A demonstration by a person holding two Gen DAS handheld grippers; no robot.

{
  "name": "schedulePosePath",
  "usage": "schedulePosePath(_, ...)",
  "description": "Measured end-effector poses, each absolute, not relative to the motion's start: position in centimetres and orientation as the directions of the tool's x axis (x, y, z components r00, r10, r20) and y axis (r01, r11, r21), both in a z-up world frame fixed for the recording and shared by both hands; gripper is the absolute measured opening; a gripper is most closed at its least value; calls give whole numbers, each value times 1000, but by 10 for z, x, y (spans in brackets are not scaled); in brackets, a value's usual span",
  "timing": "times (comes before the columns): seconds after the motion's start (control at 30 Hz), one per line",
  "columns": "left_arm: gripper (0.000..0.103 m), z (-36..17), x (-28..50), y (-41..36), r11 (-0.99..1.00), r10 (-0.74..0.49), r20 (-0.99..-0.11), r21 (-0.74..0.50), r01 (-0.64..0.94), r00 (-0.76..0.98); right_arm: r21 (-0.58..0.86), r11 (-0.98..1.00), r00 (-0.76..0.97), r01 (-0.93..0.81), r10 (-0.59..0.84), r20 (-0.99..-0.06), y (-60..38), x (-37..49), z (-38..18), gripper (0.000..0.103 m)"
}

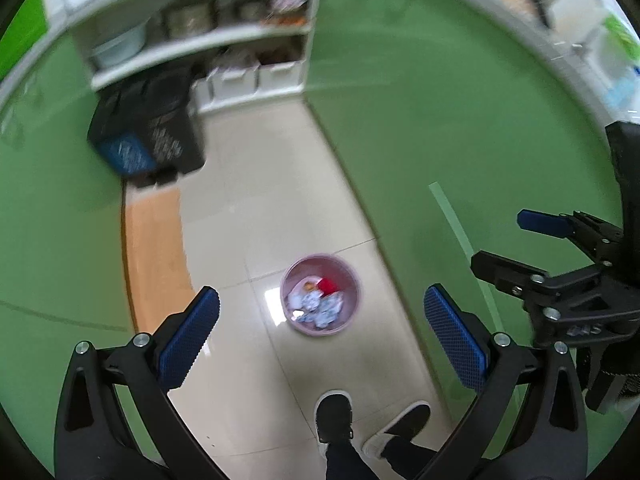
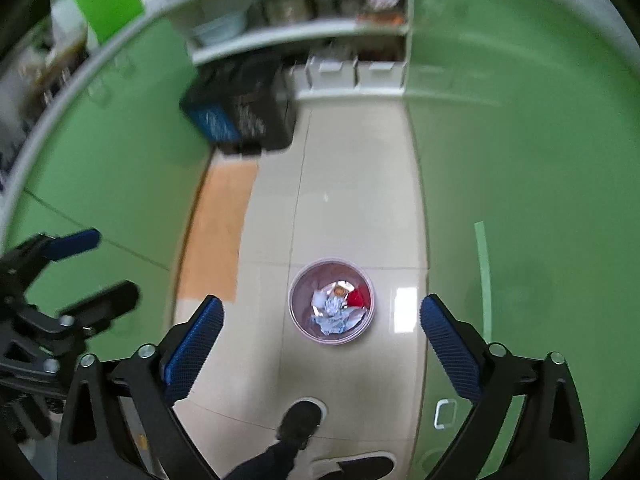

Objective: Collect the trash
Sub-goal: 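Swing both tools back up toward the counter, then grasp the black patterned tube with the left tool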

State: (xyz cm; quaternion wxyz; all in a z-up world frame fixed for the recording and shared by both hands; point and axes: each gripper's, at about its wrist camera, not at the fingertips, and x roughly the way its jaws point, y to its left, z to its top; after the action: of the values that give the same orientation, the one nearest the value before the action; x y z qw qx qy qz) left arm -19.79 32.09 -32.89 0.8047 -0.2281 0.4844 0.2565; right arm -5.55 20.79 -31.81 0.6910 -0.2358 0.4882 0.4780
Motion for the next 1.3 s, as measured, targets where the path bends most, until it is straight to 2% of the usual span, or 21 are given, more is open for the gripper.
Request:
schedulePosePath(0.1,100,-263,-174,297,814,185,-882,-110,-570,434,141,494,126,-858,468,-875,176,-46,-253,97)
schedulePosePath(0.33,100,-160,-117,246,913,131,-833,-109,-392,538,105,672,342,-733,498,-797,82,-17,-139,97)
schedulePosePath(0.6,100,-107,-39,184,977,31,-789,-107,-186,614,75,855,522,-512,380,-764,-41,25,-97,97)
schedulePosePath(0.87,100,-95,39,124,989,-57,-769,-130,-69,636,76,938,592,-337,274,-758,-142,64,-93,97)
schedulePosePath(1.13,100,-127,126,78,992,-67,-823,-117,-53,565,116,949,598,-293,276,-753,-196,105,-96,97)
schedulePosePath(1.3,100,-158,171,59,987,-67,-861,-133,-96,504,135,946,575,-294,288,-766,-219,127,-106,97)
